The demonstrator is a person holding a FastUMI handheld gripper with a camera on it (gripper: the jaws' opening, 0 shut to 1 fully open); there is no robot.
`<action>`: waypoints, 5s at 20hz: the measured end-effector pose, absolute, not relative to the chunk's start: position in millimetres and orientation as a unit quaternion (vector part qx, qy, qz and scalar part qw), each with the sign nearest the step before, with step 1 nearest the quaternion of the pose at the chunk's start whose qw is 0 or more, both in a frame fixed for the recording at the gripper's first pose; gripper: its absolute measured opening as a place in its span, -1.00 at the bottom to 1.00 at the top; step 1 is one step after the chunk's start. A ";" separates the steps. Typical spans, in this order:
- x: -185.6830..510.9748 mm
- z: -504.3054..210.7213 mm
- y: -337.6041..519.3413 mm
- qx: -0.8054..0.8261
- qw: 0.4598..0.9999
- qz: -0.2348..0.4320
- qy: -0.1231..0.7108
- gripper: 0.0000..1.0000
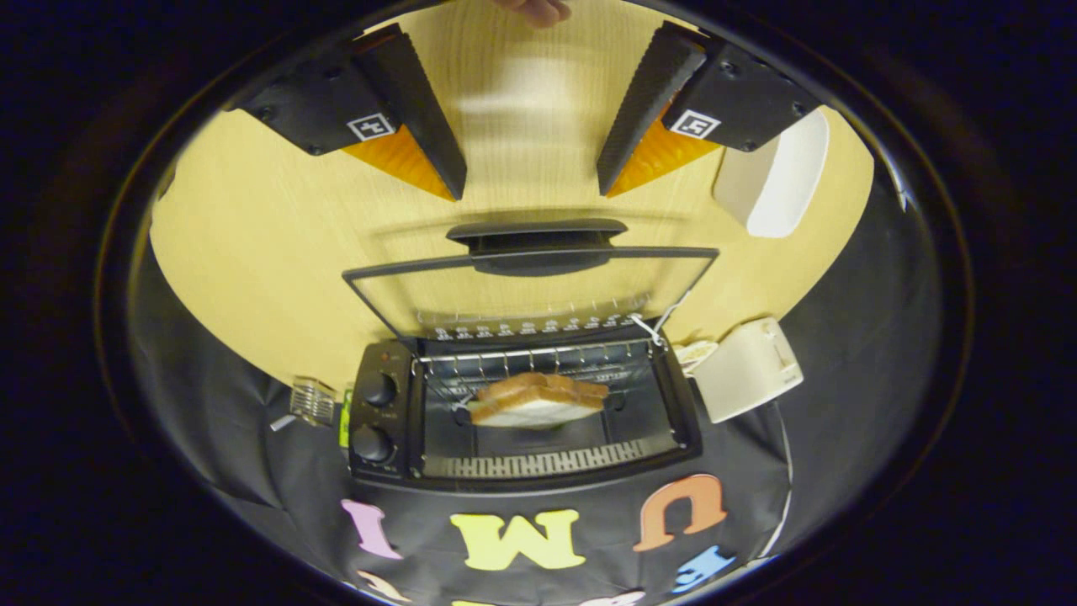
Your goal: Open the toaster oven, put the food inside, and close the toaster oven door.
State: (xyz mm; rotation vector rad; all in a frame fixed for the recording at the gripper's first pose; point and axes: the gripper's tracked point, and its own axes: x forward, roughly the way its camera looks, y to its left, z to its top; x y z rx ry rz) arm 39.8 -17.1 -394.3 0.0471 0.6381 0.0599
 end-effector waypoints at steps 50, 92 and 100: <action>42.6 -355.8 -0.1 0.049 0.960 0.022 0.275 1.00; -170.9 -9.1 -28.7 -0.017 0.998 0.030 -0.048 1.00; -207.5 -26.8 -5.8 0.003 0.995 0.089 -0.047 1.00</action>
